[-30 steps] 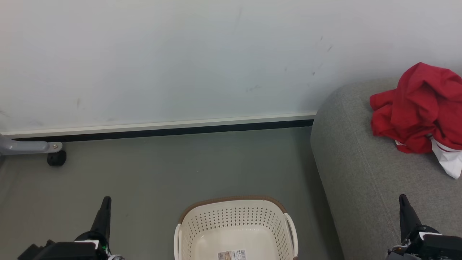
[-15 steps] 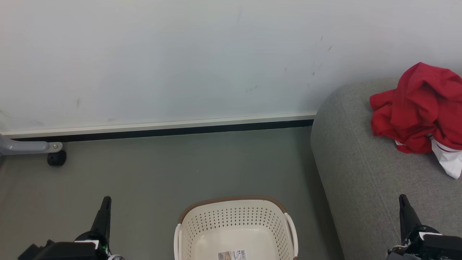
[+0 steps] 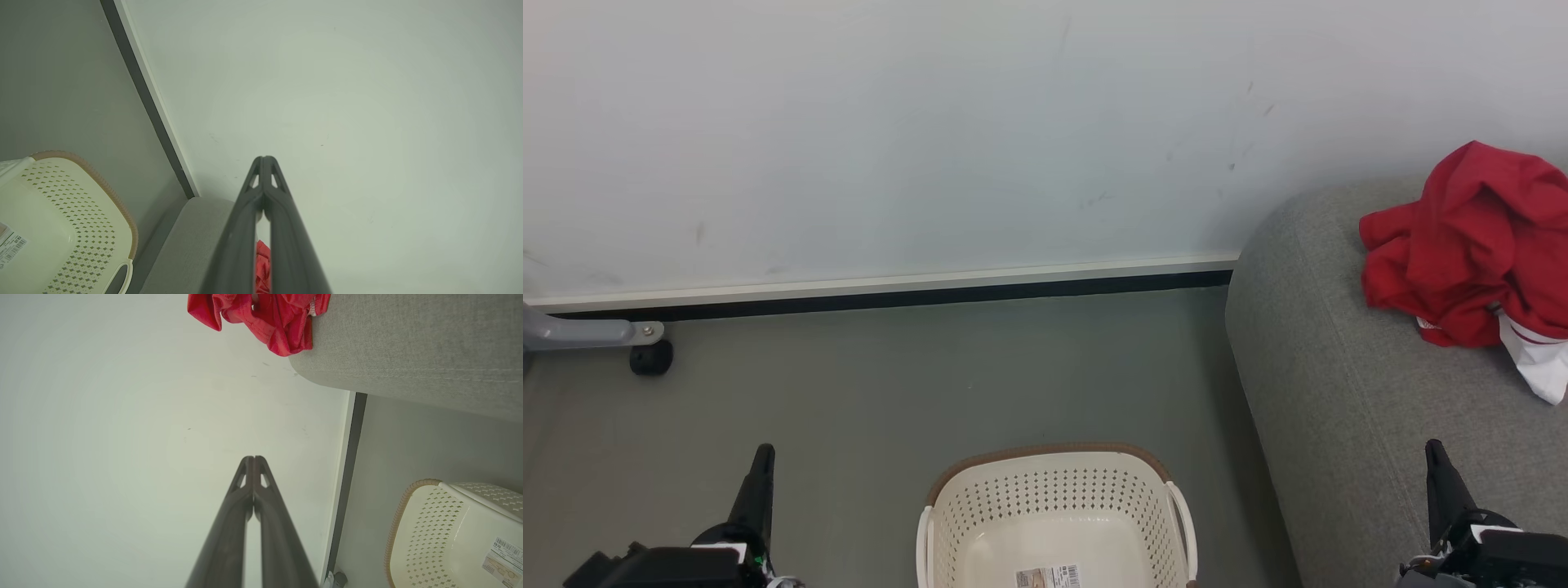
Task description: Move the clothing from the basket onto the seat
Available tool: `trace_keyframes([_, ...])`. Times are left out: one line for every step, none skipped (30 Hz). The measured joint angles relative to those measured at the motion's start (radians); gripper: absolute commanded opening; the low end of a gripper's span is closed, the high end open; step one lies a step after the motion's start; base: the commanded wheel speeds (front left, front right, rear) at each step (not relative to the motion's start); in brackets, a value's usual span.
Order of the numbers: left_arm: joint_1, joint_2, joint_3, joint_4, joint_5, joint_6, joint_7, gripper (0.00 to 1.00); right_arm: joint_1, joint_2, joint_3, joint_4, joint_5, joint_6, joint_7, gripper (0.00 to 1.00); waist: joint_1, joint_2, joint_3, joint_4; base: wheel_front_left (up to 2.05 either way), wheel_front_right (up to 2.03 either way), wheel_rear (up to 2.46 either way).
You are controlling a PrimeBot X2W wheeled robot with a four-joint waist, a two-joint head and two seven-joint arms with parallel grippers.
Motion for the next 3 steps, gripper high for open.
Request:
trace_keyframes([0.000, 0.000, 0.000, 0.000, 0.000, 0.000, 0.000, 0.00, 0.000, 0.000, 0.000, 0.000, 0.000, 0.000, 0.000, 0.00, 0.0000, 0.0000, 0.000, 0.000, 0.00, 0.00, 0.00])
trace_keyframes([0.000, 0.000, 0.000, 0.000, 0.000, 0.000, 0.000, 0.00, 0.000, 0.000, 0.000, 0.000, 0.000, 0.000, 0.000, 0.00, 0.0000, 0.0000, 0.000, 0.000, 0.00, 0.00, 0.00])
trace_keyframes([0.000, 0.000, 0.000, 0.000, 0.000, 0.000, 0.000, 0.00, 0.000, 0.000, 0.000, 0.000, 0.000, 0.000, 0.000, 0.00, -0.0001, 0.0000, 0.000, 0.000, 0.00, 0.00, 0.00])
